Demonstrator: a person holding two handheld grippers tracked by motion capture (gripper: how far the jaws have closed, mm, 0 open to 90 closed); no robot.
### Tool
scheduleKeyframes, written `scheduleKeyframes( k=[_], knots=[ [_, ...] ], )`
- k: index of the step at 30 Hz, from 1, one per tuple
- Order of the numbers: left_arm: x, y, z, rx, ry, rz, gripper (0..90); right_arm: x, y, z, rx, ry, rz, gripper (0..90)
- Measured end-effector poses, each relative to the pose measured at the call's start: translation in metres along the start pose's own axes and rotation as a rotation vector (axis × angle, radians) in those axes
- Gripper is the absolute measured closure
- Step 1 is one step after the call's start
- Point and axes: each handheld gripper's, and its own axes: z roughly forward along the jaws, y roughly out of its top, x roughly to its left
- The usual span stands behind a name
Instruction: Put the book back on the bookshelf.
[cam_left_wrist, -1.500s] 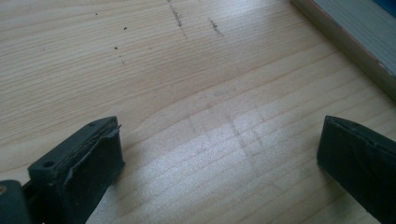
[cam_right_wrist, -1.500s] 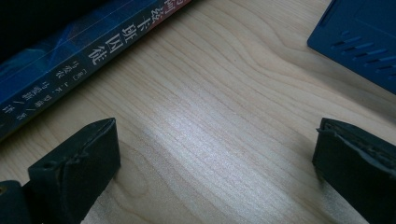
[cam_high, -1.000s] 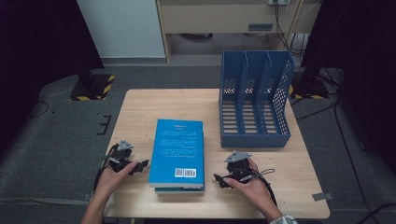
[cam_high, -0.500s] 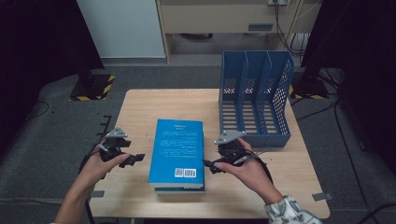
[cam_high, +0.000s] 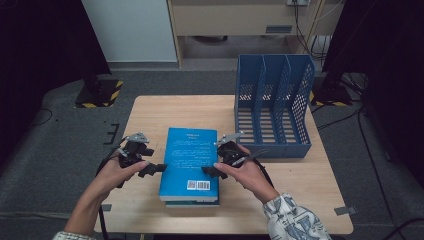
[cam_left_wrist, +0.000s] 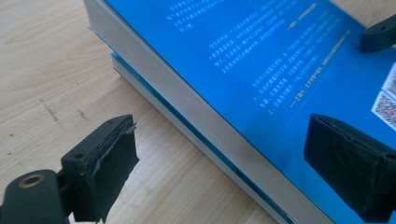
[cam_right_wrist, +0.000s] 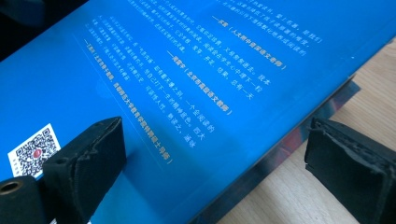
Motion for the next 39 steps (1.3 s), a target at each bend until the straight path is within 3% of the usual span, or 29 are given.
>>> scheduleKeyframes(
  k=[9, 16, 29, 32, 39],
  knots=[
    [0.001, 0.000, 0.022, 0.031, -0.083, -0.034, 4.9, -0.002, 0.001, 0.005, 0.011, 0.024, 0.011, 2.1],
    [0.003, 0.007, 0.033, 0.064, -0.160, -0.048, 4.1, -0.008, 0.002, 0.010, 0.028, 0.066, 0.051, 0.1],
    [0.012, 0.014, 0.041, 0.123, -0.200, -0.061, 0.9, -0.018, 0.006, 0.015, 0.062, 0.107, 0.096, 0.0],
    [0.018, 0.014, 0.044, 0.124, -0.229, -0.089, 0.2, -0.020, 0.007, 0.017, 0.063, 0.115, 0.110, 0.0],
    [0.022, 0.013, 0.044, 0.116, -0.249, -0.083, 1.3, -0.026, 0.008, 0.020, 0.059, 0.137, 0.131, 0.0]
  ],
)
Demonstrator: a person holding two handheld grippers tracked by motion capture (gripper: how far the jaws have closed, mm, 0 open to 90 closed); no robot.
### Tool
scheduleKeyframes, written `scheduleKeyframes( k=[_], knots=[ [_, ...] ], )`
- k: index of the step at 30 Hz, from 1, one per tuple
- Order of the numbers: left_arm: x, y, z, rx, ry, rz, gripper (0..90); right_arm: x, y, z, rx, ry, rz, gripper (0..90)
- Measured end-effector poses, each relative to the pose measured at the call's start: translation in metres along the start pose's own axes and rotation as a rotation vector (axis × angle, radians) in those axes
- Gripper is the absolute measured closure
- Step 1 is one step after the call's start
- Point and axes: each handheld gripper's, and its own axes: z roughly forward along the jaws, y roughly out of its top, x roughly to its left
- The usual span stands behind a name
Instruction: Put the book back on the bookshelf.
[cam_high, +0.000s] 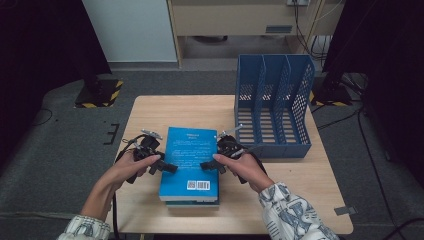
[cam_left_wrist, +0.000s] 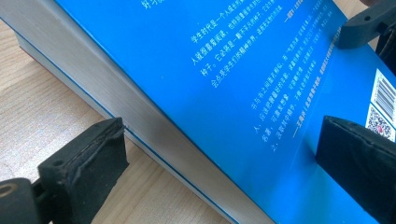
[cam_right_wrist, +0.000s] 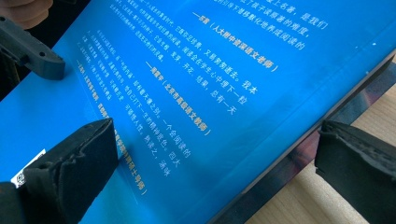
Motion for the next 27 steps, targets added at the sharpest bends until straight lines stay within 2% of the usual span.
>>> scheduleKeyframes(
  k=[4, 13, 14, 16, 21, 25, 27],
  knots=[
    [0.000, 0.004, 0.000, -0.006, 0.018, 0.004, 2.4, -0.005, 0.002, 0.002, 0.007, 0.021, 0.020, 0.0],
    [0.001, 0.008, 0.001, 0.016, 0.014, 0.007, 2.3, -0.010, 0.003, 0.003, 0.019, 0.045, 0.035, 0.0],
    [0.001, 0.008, 0.001, 0.016, 0.015, 0.007, 2.1, -0.012, 0.003, 0.007, 0.020, 0.081, 0.057, 0.1],
    [0.001, 0.008, 0.001, 0.014, 0.017, 0.009, 2.0, -0.013, 0.003, 0.008, 0.020, 0.087, 0.063, 0.0],
    [0.001, 0.008, 0.001, 0.012, 0.019, 0.010, 2.3, -0.012, 0.005, 0.008, 0.033, 0.083, 0.070, 0.0],
    [-0.002, 0.009, -0.001, 0.019, 0.035, 0.014, 4.4, -0.008, 0.007, 0.007, 0.035, 0.052, 0.073, 0.6],
    [-0.002, 0.010, -0.003, 0.016, 0.041, 0.003, 6.5, -0.005, 0.008, 0.005, 0.033, 0.036, 0.072, 2.0]
  ],
)
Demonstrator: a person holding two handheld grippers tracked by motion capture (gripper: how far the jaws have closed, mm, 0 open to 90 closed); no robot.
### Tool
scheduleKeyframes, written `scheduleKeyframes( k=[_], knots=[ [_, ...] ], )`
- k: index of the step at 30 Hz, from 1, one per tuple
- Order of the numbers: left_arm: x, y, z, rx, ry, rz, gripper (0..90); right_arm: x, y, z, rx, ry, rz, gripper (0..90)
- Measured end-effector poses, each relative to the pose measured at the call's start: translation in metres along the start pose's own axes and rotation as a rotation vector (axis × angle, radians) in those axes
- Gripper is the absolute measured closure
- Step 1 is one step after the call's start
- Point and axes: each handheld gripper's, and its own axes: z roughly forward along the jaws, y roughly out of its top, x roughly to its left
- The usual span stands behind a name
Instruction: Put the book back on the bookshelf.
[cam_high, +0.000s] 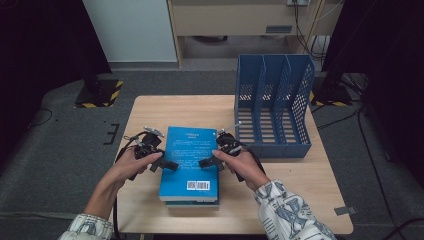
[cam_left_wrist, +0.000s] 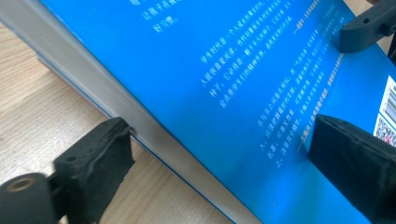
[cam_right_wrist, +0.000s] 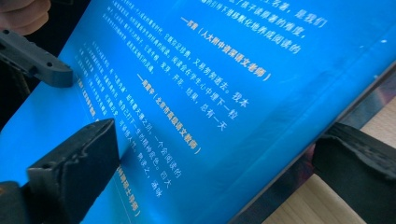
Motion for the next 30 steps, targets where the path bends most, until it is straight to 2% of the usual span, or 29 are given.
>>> scheduleKeyframes(
  k=[3, 8, 9, 14, 25, 30],
  knots=[
    [0.000, 0.000, -0.003, -0.010, 0.002, -0.012, 9.8, 0.004, 0.003, -0.005, -0.008, -0.022, 0.004, 5.8],
    [-0.002, 0.001, -0.010, -0.013, 0.024, -0.008, 15.7, 0.008, 0.007, -0.012, -0.020, -0.044, -0.024, 10.5],
    [-0.002, 0.002, -0.011, -0.011, 0.031, -0.008, 17.4, 0.011, 0.009, -0.014, -0.021, -0.053, -0.043, 12.1],
    [-0.003, 0.006, -0.020, -0.023, 0.059, -0.014, 23.1, 0.014, 0.018, -0.018, -0.025, -0.074, -0.057, 14.6],
    [-0.003, 0.009, -0.029, -0.043, 0.082, -0.024, 28.0, 0.014, 0.027, -0.019, -0.038, -0.083, -0.054, 17.5],
    [-0.006, 0.015, -0.035, -0.030, 0.102, -0.001, 30.2, 0.016, 0.031, -0.022, -0.043, -0.081, -0.060, 18.7]
  ],
)
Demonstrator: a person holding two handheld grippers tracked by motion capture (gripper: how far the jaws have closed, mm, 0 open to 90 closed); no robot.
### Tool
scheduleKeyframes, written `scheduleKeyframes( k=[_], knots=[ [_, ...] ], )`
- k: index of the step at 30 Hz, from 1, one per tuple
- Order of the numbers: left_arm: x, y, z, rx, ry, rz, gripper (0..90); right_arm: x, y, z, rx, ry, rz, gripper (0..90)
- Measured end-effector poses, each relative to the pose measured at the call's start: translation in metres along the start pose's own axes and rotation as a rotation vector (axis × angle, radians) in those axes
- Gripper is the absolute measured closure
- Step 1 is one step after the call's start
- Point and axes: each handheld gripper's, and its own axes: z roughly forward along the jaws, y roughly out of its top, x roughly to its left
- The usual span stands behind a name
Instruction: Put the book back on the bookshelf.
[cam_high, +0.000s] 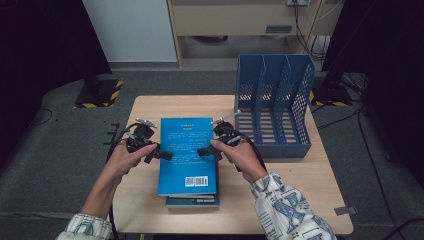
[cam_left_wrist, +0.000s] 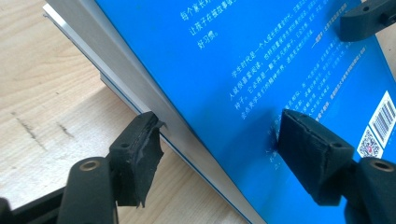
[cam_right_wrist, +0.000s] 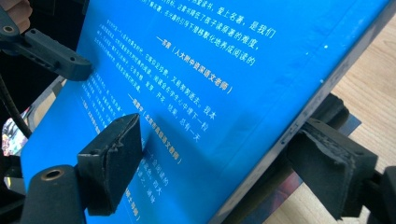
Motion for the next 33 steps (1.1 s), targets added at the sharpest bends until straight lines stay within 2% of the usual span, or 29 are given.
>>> scheduleKeyframes(
  k=[3, 9, 13, 17, 23, 27, 33],
  knots=[
    [-0.001, 0.004, -0.005, 0.007, 0.007, 0.013, 32.6, 0.001, 0.003, -0.002, -0.004, 0.011, -0.009, 19.5],
    [0.001, 0.008, -0.011, -0.003, 0.015, 0.021, 36.3, 0.004, 0.010, -0.009, -0.028, 0.000, -0.032, 22.8],
    [0.002, 0.009, -0.017, -0.028, 0.027, 0.021, 44.5, 0.006, 0.014, -0.010, -0.032, -0.017, -0.045, 23.9],
    [0.001, 0.012, -0.015, -0.001, 0.045, 0.031, 45.3, 0.007, 0.017, -0.011, -0.043, -0.019, -0.052, 26.3],
    [0.001, 0.013, -0.015, -0.008, 0.050, 0.032, 45.9, 0.007, 0.019, -0.010, -0.034, -0.024, -0.054, 26.4],
    [0.001, 0.013, -0.016, -0.023, 0.056, 0.031, 46.1, 0.008, 0.021, -0.011, -0.035, -0.040, -0.068, 26.3],
    [0.001, 0.019, -0.019, -0.020, 0.065, 0.040, 47.9, 0.008, 0.025, -0.013, -0.043, -0.040, -0.085, 26.7]
  ],
)
